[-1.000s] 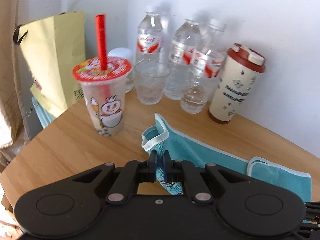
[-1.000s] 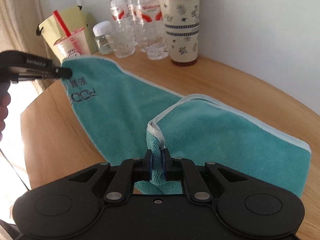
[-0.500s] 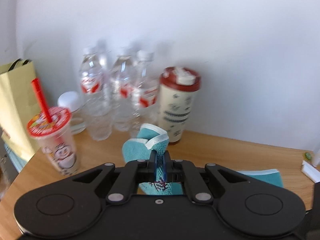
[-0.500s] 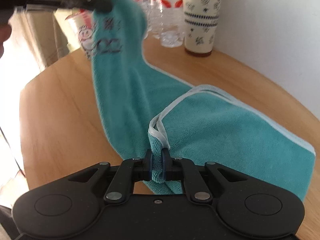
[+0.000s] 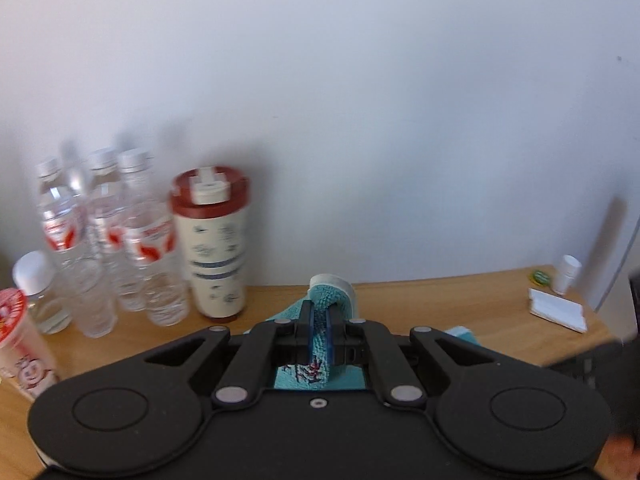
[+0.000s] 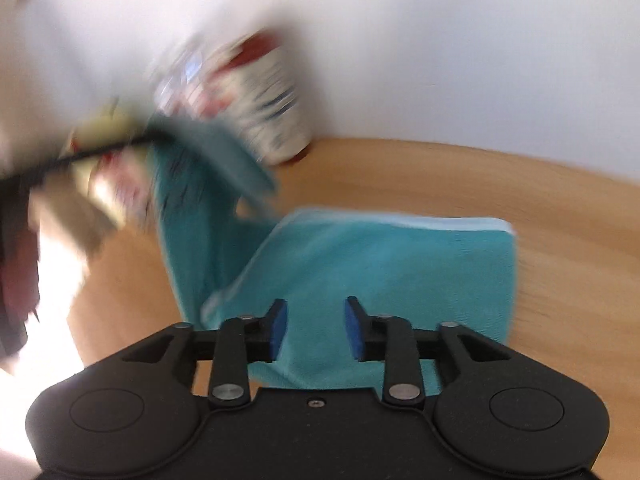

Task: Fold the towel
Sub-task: 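Open the right tool while the left tool lays its held flap over the towel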

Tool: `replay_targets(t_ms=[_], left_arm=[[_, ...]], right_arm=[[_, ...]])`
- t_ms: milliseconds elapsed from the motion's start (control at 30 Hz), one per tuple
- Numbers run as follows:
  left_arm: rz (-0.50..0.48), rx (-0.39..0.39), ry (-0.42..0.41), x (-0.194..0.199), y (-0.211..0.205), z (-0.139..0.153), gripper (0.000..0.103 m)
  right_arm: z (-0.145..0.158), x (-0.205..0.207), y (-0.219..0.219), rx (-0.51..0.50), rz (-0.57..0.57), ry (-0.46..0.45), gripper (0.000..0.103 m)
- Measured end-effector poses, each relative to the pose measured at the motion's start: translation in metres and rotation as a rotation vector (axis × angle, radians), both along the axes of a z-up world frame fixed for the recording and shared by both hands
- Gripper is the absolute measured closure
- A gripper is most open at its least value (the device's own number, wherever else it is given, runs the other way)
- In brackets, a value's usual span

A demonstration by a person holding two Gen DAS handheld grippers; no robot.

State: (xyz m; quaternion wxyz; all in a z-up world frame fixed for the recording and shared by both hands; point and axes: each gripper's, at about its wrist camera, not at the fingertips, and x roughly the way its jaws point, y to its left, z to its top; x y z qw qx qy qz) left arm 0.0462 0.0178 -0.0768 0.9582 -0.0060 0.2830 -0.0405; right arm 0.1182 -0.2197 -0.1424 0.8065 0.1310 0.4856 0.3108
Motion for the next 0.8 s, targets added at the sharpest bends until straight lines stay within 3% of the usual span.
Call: replay_targets(t_ms=[67,100,200,333,500,567,667,800], left_arm=[[-0.015,0.001,0.01,0.001,-0.006,-0.003,0.098],[-0.026,-0.001,0.02,0.002,-0.009,-0.006,0.098],[-0.042,0.002,0.042,0.002,-0.015,-0.009,0.098],[-0.056,0.01,0.05,0.005,-0.018,-0.009,0.098],[-0.051,-0.025,0.017,0.022,-0.023,0.006,0.098],[-0.049,-0.037,0.006,0.031,-0.027,0.012,0.098],[-0.063,-0.054,-0.004,0.043,-0.042,0.019,0.098],[-0.117,-0.067,-0.029,0.05,-0.072,0.026,0.098]], right_arm=[[0.002,0.02,-0.009,0.127,-0.069,0.095,0.051],[0.003,0.027,-0.008,0.167,-0.076,0.128,0.051],[0.007,0.037,-0.003,0.179,-0.102,0.137,0.052],[0.01,0.029,-0.002,0.025,-0.106,0.049,0.052],[-0.016,0.019,-0.034,-0.221,-0.168,0.09,0.052],[-0.032,0.013,-0.053,-0.274,-0.198,0.132,0.052],[-0.046,0.008,-0.068,-0.267,-0.195,0.184,0.058],[-0.051,-0.002,-0.063,-0.264,-0.131,0.152,0.063]])
